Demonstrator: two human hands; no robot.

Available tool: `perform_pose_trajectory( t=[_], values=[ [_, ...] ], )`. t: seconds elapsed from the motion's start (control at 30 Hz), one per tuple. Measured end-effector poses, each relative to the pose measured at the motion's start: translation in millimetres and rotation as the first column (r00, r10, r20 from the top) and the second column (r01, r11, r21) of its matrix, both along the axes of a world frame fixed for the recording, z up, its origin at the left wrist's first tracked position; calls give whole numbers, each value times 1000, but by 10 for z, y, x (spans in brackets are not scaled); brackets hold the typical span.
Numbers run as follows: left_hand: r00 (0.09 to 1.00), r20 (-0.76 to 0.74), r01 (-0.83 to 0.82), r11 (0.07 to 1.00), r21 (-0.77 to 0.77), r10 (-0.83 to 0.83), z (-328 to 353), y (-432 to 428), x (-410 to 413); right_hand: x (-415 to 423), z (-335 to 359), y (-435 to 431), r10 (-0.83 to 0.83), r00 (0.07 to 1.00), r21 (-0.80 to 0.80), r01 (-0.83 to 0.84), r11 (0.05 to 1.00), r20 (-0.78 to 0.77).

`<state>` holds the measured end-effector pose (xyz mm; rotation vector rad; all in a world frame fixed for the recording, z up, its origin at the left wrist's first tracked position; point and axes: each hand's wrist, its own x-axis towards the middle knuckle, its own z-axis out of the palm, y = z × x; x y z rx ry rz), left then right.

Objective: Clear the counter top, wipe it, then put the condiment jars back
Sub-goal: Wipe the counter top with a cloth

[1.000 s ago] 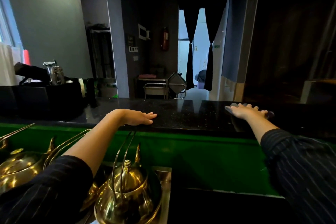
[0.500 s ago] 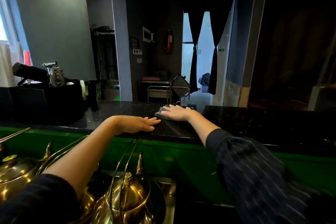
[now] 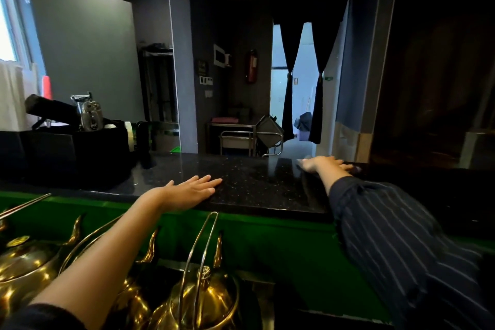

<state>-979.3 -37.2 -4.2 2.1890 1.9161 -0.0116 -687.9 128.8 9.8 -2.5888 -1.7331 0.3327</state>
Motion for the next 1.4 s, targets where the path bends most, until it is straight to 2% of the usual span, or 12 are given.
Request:
perform_pose_trajectory(
  t=[0.1,0.17,0.3,0.37,0.47,0.53,0.73,0.87,1.0,1.13,1.27,1.4],
  values=[
    [1000,2,7,1000,-2,-7,-4,10,1,-725,-67,366,241,970,-7,-241,970,-14],
    [1000,-19,14,1000,0,-14,-8,22,-5,-1264,-146,570,437,899,-26,-437,899,23],
    [995,-99,32,999,6,-31,-27,61,-31,-2129,-17,36,765,644,-74,-762,643,6],
    [988,-149,46,999,11,-44,-32,60,-38,-2220,24,-114,848,529,-87,-845,527,-5],
    [991,-134,32,999,34,-28,-41,34,-29,-1977,71,-146,869,488,-65,-872,484,-80],
    [998,-65,-3,999,43,6,-40,3,-9,-1754,58,-68,857,509,-52,-861,506,-80],
    [1000,8,-22,999,36,22,-25,-17,2,-1560,-42,198,673,740,-69,-671,738,0],
    [1000,-9,8,999,33,-8,-31,27,-15,-1925,-40,554,624,779,-143,-611,779,67],
    [979,-178,102,994,26,-96,-58,99,-61,-2561,49,409,718,688,-160,-701,695,103],
    [951,-276,151,988,19,-140,-13,59,-68,-3056,151,78,877,473,-216,-850,481,88],
    [961,-251,122,992,1,-118,-5,73,-92,-3105,178,-244,953,304,-196,-935,296,-8],
    [997,-54,47,999,-18,-48,29,83,-67,-2779,220,-582,969,227,-61,-973,222,-93]
  ],
)
